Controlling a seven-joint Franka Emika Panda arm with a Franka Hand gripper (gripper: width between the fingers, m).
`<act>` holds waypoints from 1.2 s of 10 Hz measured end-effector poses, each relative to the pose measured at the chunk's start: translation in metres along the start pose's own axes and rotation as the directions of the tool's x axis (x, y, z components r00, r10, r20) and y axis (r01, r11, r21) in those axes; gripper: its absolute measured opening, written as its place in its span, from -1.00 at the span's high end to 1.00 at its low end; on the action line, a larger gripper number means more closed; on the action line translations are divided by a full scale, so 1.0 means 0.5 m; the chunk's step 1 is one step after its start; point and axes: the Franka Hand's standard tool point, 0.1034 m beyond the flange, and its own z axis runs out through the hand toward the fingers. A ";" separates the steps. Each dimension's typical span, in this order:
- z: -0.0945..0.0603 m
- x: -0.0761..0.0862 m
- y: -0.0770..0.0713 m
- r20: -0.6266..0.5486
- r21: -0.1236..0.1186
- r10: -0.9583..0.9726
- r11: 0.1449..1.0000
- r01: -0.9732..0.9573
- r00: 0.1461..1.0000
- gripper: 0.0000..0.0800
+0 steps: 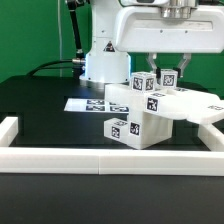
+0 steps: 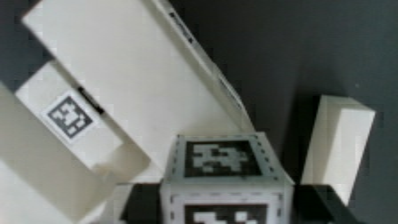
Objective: Assemble chair
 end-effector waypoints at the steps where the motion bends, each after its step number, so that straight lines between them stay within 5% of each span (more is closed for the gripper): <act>1: 0.000 0.000 0.000 0.000 0.001 0.072 0.997 -0.072 0.997 0.28; 8: 0.000 0.000 -0.003 0.003 0.006 0.508 0.861 -0.508 0.861 0.28; 12: 0.000 0.000 -0.005 0.008 0.009 0.739 0.674 -0.739 0.674 0.28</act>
Offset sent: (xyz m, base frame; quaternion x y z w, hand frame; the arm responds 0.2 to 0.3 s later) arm 0.0000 0.0000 0.0000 0.0000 0.0000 0.1296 0.9916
